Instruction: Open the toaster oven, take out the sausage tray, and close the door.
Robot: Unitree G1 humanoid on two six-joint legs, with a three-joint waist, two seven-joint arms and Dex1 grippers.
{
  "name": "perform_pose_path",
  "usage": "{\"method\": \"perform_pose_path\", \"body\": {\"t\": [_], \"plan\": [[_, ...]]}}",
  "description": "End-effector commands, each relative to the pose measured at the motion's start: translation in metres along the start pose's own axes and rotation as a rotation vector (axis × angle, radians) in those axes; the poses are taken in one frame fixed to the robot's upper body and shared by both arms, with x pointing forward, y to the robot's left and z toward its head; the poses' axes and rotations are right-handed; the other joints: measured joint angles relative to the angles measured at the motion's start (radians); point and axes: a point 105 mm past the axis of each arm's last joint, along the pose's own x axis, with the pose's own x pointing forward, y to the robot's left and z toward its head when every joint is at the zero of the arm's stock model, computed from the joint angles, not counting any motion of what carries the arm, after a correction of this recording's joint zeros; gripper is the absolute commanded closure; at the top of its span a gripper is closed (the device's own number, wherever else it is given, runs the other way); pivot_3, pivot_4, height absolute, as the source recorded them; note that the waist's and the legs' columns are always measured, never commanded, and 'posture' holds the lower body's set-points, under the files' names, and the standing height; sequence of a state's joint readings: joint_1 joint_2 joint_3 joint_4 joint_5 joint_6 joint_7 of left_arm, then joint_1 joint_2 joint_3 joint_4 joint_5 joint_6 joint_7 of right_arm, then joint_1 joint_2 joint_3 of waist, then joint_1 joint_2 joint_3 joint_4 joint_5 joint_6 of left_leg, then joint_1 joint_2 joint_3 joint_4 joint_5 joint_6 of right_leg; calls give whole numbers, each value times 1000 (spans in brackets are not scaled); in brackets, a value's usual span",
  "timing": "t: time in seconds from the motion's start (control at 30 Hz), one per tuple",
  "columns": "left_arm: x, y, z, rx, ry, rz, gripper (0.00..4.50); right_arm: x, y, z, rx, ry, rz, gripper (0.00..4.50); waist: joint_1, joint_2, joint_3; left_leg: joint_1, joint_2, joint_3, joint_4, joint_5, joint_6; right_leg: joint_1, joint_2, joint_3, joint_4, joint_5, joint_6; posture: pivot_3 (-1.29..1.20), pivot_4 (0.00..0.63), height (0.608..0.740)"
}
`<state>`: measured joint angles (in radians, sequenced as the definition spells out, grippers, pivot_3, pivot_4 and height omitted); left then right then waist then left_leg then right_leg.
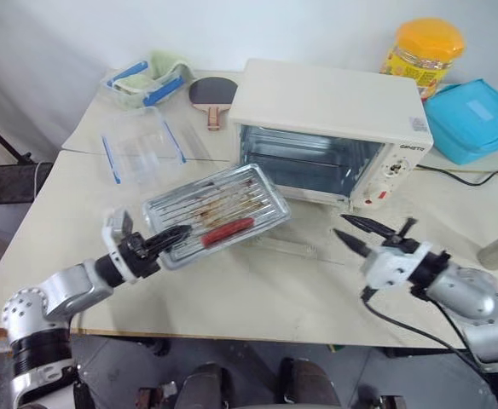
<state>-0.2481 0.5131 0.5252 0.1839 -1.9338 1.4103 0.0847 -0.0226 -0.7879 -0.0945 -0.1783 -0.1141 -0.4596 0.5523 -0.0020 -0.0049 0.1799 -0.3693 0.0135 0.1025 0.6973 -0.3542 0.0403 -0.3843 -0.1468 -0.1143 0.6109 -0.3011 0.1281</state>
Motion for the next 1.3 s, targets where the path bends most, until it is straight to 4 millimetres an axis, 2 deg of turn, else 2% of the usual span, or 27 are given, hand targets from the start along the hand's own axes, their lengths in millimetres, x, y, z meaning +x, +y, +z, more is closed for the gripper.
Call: {"method": "perform_pose_path", "body": {"t": [0.03, 0.07, 0.17, 0.23, 0.33, 0.4, 0.5, 0.67, 0.77, 0.87, 0.97, 1.13, 1.23, 1.3], "plan": [[-18, -12, -7, 46, -34, -40, 4500, -22, -11, -25, 190, 54, -31, 4312, -1, 0, 0, 1, 0, 0, 0, 0, 0, 1, 0, 0, 0, 0, 0, 0, 150, 740], [-23, -10, -7, 42, -73, -34, 4500, -28, -11, -34, 270, 80, -35, 4454, -1, 0, 0, 2, 0, -1, 0, 0, 0, 2, 0, 0, -1, 0, 0, 0, 150, 740], [-44, -4, -6, 22, -213, -28, 4500, -44, 4, -53, 509, 123, 23, 4454, 0, 0, 0, 1, 0, -2, 0, -1, 0, 3, -1, -1, -2, 0, 0, 0, 150, 740], [-53, -3, -9, 21, -252, -29, 4500, -48, 12, -58, 593, 132, 54, 4454, -1, 0, 0, 2, 1, -3, 0, -1, 0, 3, -2, -1, -2, 0, -1, 0, 150, 740], [-68, 1, -15, 10, -377, -11, 4500, -49, 33, -65, 759, 162, 142, 4454, -1, 1, 0, 2, 1, -3, 0, -1, -1, 3, -3, -1, -3, -1, -1, 0, 150, 740], [-73, 3, -19, 5, -438, -3, 4500, -50, 48, -63, 835, 161, 239, 4454, -1, 1, -1, 2, 1, -3, 0, -3, -1, 4, -5, 0, -6, -1, -1, 0, 150, 740], [-75, 2, -23, 3, -518, 1, 4500, -40, 50, -64, 889, 145, 255, 4454, -1, 2, 0, 2, 2, -4, 0, -4, -2, 3, -5, 0, -9, -1, -2, 0, 150, 740], [-76, -1, -19, 1, -650, 0, 4500, -18, 45, -62, 929, 78, 275, 4454, 0, 2, -1, 2, 2, -4, 0, -4, -3, 4, -5, 0, -10, -1, -2, 0, 150, 740], [-76, -1, -17, -7, -692, 4, 4500, -6, 38, -55, 945, 11, 270, 4454, 3, 2, -1, 1, 3, -4, 0, -4, -3, 4, -5, 0, -10, -1, -2, 0, 150, 740], [-75, -2, -17, -9, -709, 8, 4500, -1, 28, -46, 956, -46, 251, 4454, 3, 2, -1, 0, 2, -4, 0, -5, -2, 4, -4, -1, -11, -1, -2, 0, 150, 740], [-76, -2, -16, -2, -705, 9, 4500, -2, -1, -26, 985, -152, 178, 4454, 3, 3, 0, -1, 2, -4, 0, -6, -1, 4, -3, -1, -10, -1, -2, 0, 150, 740], [-73, -1, -21, 3, -632, 17, 4500, -3, -47, -5, 978, -270, -3, 4454, 2, 3, 0, -1, 2, -5, 0, -6, -1, 4, -3, -2, -13, -1, -2, 0, 150, 740], [-67, 2, -25, -5, -566, 22, 4500, -3, -69, 8, 997, -358, -83, 4454, 2, 3, 0, -1, 3, -5, 0, -7, -2, 4, -4, -1, -14, -1, -2, 0, 150, 740], [-64, 4, -25, -11, -543, 14, 4500, -5, -76, 14, 980, -402, -107, 4454, 3, 3, 0, -1, 3, -5, 0, -7, -3, 4, -4, -1, -14, -1, -2, 0, 150, 740]]}}
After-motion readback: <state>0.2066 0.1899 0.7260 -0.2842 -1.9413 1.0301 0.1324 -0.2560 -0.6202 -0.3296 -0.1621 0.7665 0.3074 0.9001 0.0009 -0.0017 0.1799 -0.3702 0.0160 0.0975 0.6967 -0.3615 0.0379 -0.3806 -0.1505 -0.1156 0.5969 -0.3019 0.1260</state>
